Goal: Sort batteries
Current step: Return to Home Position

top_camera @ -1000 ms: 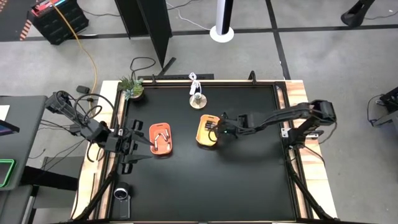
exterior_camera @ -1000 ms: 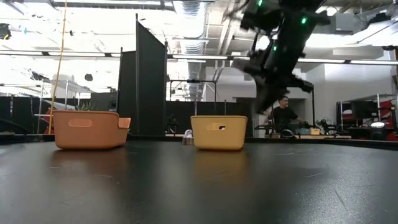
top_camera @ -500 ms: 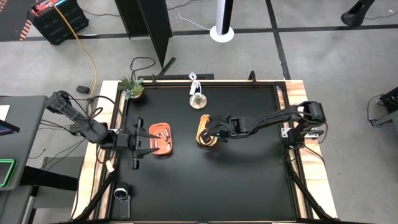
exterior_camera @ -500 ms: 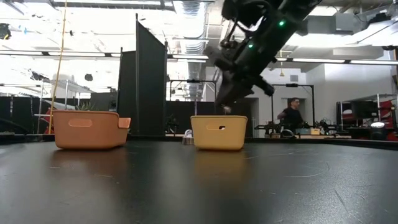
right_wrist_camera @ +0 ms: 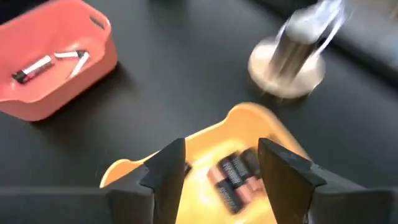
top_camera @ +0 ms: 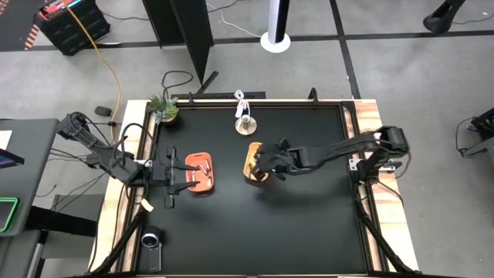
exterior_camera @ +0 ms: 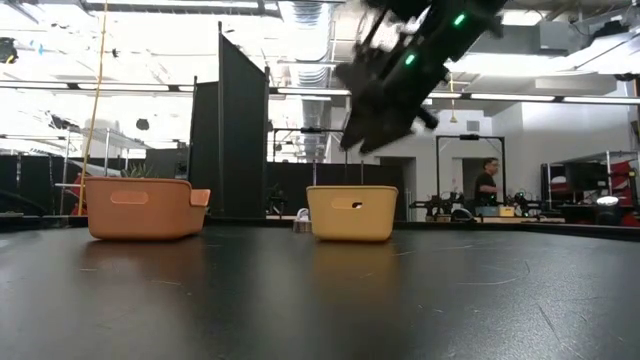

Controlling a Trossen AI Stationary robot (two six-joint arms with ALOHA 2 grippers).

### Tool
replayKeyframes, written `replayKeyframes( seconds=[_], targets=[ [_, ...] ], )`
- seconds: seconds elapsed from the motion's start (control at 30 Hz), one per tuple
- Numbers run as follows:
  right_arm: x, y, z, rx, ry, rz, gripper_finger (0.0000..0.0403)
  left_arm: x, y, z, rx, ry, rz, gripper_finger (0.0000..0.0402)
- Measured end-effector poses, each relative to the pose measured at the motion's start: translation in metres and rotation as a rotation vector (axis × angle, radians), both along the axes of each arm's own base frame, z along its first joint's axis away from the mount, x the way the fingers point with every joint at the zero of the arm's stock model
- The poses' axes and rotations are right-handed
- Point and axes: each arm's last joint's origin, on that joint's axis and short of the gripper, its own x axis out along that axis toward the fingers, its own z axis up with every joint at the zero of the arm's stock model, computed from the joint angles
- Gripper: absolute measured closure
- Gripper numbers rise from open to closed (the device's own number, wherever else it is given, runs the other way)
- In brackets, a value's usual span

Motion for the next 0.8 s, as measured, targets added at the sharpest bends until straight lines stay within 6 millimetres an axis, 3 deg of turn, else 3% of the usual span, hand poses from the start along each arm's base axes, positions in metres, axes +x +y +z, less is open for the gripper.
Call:
replayKeyframes(
  seconds=[0.13, 0.27, 0.43, 0.47, 0.63, 0.8],
  targets=[
    [-0.018, 0.018, 0.022, -0.186, -0.055, 0.046, 0.0186, -0.009, 0.002, -0.005, -0.035, 0.056, 0.066, 0.0242],
    [-0.042, 0.027, 0.034, -0.278, -0.167, 0.144, 0.0244, -0.016, 0.004, -0.007, -0.028, 0.07, 0.078, 0.028],
    [-0.089, 0.028, 0.016, -0.27, -0.257, 0.233, 0.0377, -0.023, 0.01, -0.029, 0.003, 0.095, 0.085, 0.0371],
    [-0.099, 0.027, 0.013, -0.26, -0.308, 0.268, 0.0388, -0.025, 0.012, -0.035, 0.003, 0.097, 0.089, 0.0386],
    [-0.143, 0.027, -0.005, -0.306, -0.546, 0.472, 0.0397, -0.036, 0.023, -0.064, -0.022, 0.048, 0.087, 0.04],
    [-0.173, 0.02, -0.023, -0.346, -0.613, 0.578, 0.04, -0.047, 0.032, -0.087, -0.028, 0.012, 0.085, 0.0401]
  ],
)
